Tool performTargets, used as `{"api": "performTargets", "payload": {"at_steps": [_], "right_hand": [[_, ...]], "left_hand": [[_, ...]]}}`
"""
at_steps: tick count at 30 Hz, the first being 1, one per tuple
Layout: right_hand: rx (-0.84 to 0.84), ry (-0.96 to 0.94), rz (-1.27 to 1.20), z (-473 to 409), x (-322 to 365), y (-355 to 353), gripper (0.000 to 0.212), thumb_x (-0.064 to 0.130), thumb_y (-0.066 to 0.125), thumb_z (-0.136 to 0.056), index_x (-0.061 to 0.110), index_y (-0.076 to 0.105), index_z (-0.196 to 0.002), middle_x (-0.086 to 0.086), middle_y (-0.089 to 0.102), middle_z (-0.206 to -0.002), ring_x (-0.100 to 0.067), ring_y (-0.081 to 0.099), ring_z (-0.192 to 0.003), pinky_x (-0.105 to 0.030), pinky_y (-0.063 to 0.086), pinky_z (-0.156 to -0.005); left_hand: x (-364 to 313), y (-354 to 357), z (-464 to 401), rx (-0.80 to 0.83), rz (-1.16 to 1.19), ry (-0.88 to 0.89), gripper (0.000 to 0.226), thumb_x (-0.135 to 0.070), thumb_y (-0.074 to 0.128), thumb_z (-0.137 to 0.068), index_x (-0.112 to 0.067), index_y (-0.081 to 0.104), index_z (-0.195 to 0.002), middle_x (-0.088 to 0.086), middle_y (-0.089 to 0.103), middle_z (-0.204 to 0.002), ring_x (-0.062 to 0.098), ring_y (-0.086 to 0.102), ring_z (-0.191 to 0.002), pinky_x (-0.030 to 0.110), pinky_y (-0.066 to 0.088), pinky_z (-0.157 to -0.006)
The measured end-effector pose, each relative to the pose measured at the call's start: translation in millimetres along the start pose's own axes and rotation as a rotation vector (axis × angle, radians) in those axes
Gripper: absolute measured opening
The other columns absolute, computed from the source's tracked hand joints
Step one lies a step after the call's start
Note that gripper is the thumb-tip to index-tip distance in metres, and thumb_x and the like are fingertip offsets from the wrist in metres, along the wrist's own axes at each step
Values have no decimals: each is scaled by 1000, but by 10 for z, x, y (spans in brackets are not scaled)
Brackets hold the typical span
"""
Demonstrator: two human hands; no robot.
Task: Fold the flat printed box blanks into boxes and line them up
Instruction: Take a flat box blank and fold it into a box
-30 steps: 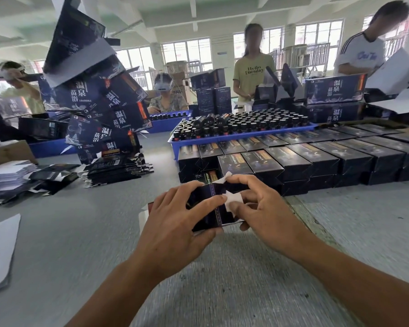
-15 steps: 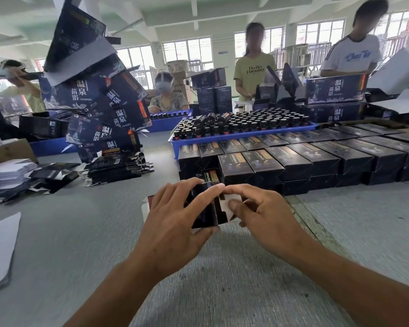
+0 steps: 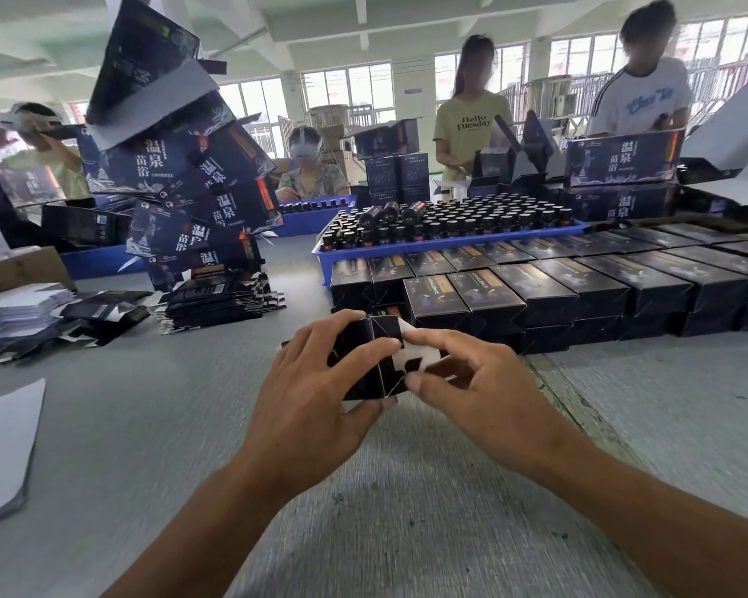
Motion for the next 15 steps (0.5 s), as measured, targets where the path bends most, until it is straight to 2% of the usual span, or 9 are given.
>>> {"api": "performTargets", "payload": {"at_steps": [2,7,11,13,15], "right_hand": [[-77,-34,3,12,23,-60,39,21,73,-90,31,67,-127,25,66,-91,8,64,-80,-8,46,-69],[-133,-85,6,28,55,-86,33,18,76,-88,25,70,-120,19,70,-101,2,67,-91,-11,50,-75],[-139,-83,-6,29,51,-90,49,22,77,-87,34,58,-131,18,69,-104,-2,69,-89,-15,55,-75],[-127,-65,-58,30,39,-85,57,18,76,-88,37,52,-136,17,70,-111,-4,70,-91,-17,57,-76],[-112,-62,-56,32,50,-72,54,10,68,-92,37,54,-136,15,71,-108,-9,70,-88,-24,59,-71]], "left_hand": [[-51,-10,-2,-8,4,23,67,-35,86,-74,-32,55,-133,10,48,-144,33,52,-125,55,55,-89],[-107,-18,-5,-15,-20,59,66,-34,86,-75,-36,51,-131,12,48,-144,34,53,-124,55,56,-87],[-101,-24,-13,-30,-39,63,61,-36,84,-76,-35,53,-129,13,47,-145,35,53,-125,53,57,-87],[-82,-44,-16,-50,-38,54,59,-37,83,-76,-33,55,-129,13,46,-145,36,52,-125,53,57,-88],[-68,-60,-16,-60,-45,48,60,-37,83,-76,-32,55,-129,14,46,-145,36,52,-125,54,56,-88]]}}
Point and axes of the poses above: each hand's wrist, its own z-axis away from the middle knuckle, its own y-axis out of the palm, x = y × z, the point moved 9 cm from there along -z, towards the middle knuckle
